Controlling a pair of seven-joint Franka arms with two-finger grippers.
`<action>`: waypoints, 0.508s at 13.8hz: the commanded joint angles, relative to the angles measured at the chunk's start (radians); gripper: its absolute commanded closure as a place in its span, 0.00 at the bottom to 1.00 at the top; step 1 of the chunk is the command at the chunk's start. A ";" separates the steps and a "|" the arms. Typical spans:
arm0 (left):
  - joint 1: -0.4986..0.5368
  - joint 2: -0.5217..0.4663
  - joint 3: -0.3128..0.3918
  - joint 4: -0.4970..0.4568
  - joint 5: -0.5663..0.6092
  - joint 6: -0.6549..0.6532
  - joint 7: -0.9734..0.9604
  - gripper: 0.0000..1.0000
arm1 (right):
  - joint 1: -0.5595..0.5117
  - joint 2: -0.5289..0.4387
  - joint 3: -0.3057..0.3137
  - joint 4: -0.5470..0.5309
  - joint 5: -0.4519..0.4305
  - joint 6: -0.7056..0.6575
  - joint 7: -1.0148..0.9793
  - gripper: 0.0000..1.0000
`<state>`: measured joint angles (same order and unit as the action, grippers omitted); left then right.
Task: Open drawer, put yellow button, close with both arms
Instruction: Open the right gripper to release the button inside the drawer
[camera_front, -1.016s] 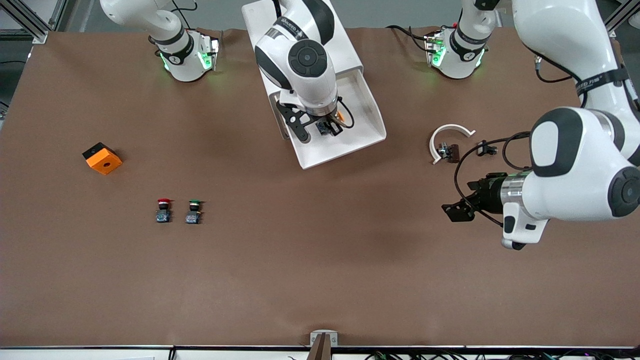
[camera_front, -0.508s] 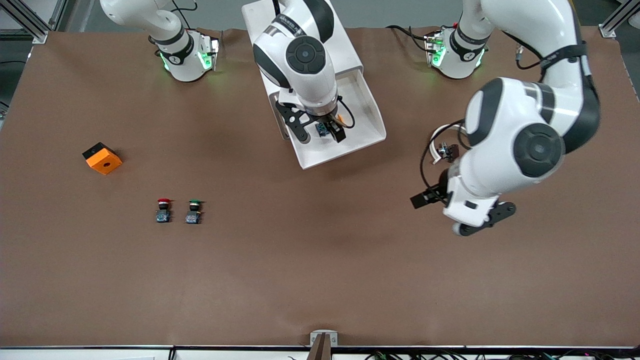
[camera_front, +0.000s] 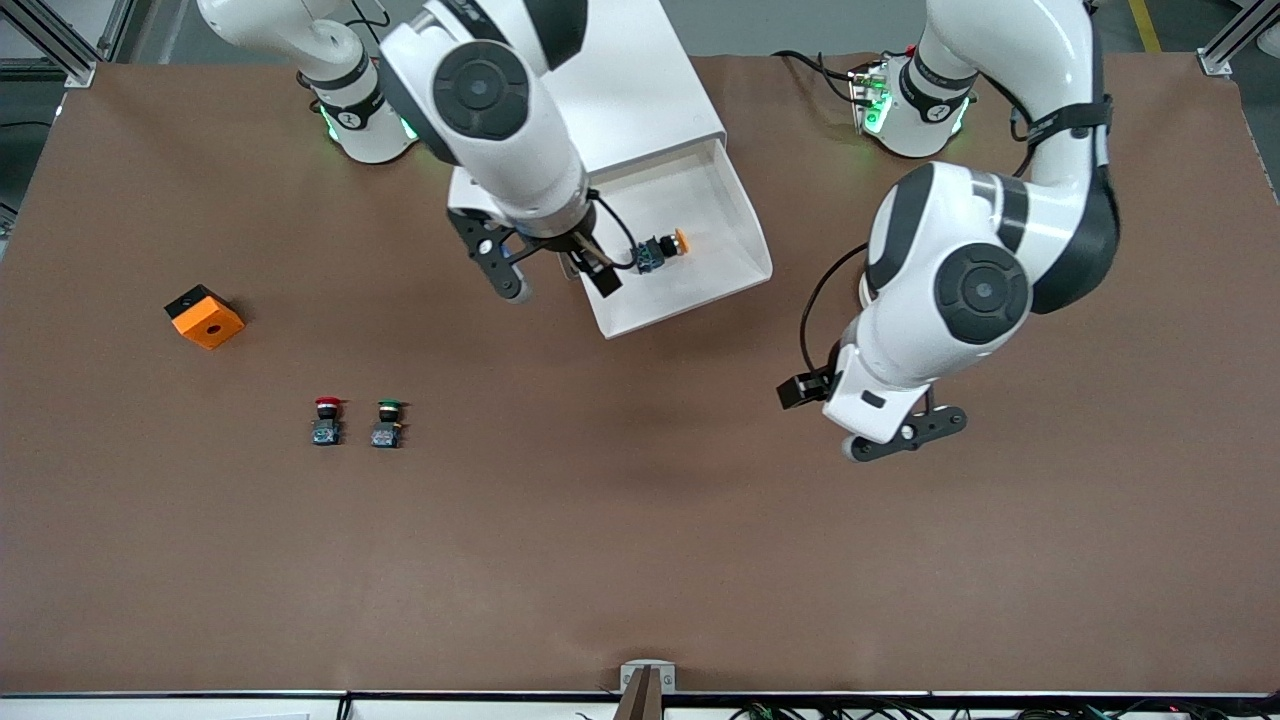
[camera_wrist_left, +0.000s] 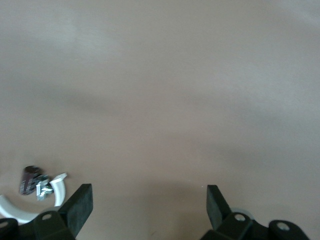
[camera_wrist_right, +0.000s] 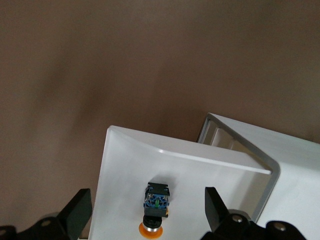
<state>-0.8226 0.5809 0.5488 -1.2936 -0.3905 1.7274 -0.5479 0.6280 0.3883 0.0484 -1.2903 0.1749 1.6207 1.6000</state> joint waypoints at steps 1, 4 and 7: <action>-0.066 -0.018 -0.009 -0.117 0.006 0.115 -0.007 0.00 | -0.074 -0.048 0.013 0.002 -0.006 -0.056 -0.168 0.00; -0.093 0.034 -0.070 -0.116 -0.017 0.166 -0.042 0.00 | -0.183 -0.095 0.013 -0.010 -0.008 -0.159 -0.433 0.00; -0.116 0.024 -0.130 -0.144 -0.022 0.164 -0.066 0.00 | -0.328 -0.163 0.013 -0.058 -0.011 -0.205 -0.855 0.00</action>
<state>-0.9269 0.6283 0.4446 -1.4037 -0.4001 1.8831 -0.6054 0.3863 0.2890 0.0430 -1.2907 0.1727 1.4236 0.9570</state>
